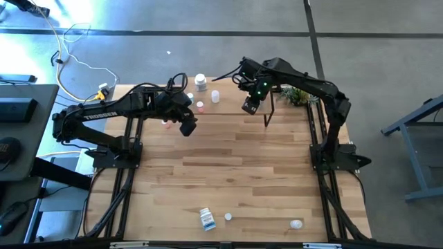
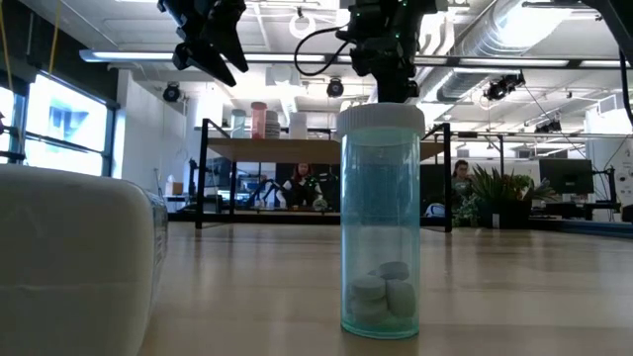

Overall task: Pick and place medicine bottles onto shelf by color
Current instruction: Put the right blue pill bottle on the shelf

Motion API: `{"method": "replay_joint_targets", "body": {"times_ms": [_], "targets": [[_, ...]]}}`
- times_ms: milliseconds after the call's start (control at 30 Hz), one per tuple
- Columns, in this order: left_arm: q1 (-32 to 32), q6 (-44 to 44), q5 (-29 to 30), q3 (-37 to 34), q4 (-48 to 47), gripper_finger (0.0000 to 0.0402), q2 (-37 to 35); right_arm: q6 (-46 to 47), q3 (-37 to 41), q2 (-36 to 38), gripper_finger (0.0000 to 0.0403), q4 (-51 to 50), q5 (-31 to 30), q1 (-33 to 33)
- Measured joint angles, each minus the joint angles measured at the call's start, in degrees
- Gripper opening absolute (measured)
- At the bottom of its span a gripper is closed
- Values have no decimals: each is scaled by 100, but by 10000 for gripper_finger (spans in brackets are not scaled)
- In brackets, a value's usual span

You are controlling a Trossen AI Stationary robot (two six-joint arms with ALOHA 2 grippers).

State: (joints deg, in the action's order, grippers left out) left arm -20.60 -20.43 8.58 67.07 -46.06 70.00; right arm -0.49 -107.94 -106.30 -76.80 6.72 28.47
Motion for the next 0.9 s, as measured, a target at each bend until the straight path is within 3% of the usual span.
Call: {"method": "replay_joint_targets", "body": {"times_ms": [900], "targets": [[0,2,-2,0,-10,225,0,-102,4,2,134,226,-396,15]]}}
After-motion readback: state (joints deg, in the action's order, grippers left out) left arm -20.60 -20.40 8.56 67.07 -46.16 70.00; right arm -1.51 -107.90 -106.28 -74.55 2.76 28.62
